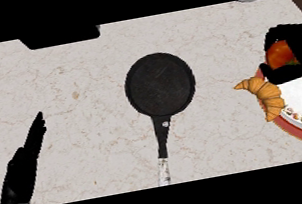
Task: Pick the tomato from the plate and place it in the pan
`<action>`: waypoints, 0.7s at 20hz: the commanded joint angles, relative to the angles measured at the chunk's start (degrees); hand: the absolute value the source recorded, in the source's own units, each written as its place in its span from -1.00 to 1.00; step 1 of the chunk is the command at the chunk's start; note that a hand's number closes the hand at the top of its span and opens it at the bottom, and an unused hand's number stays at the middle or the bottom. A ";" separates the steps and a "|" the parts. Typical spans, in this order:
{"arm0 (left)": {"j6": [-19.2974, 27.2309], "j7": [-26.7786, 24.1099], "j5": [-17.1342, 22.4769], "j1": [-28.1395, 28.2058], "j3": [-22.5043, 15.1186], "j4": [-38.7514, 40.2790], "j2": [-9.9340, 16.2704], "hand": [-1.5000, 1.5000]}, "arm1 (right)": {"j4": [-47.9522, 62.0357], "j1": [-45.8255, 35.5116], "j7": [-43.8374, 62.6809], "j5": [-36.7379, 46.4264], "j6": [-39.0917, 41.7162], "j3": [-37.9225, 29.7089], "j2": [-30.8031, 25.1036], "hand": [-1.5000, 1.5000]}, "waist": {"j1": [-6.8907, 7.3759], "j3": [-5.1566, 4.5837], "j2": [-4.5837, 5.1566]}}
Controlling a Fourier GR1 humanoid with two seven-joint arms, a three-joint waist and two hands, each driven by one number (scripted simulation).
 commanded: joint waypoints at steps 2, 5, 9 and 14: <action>-0.59 2.03 -0.64 0.43 -1.28 -3.21 -0.57 0.00 | -7.99 -3.48 1.83 -1.22 0.10 1.08 3.51 1.00 | 1.03 0.08 0.30; -0.40 0.94 -0.61 -0.82 -1.11 -1.58 -1.59 0.00 | -2.50 -10.88 4.42 -1.06 0.02 2.39 8.08 1.00 | 1.78 0.07 0.55; -1.73 -3.61 0.22 -1.18 0.50 3.94 -1.10 0.00 | 0.88 -17.03 8.87 -2.15 2.70 4.31 14.01 1.00 | 1.76 0.02 0.60; -1.34 1.04 -1.19 -0.91 -1.13 -1.50 -1.97 0.00 | 14.46 -21.52 8.31 -0.60 -5.09 4.98 22.08 1.00 | 2.22 0.09 0.69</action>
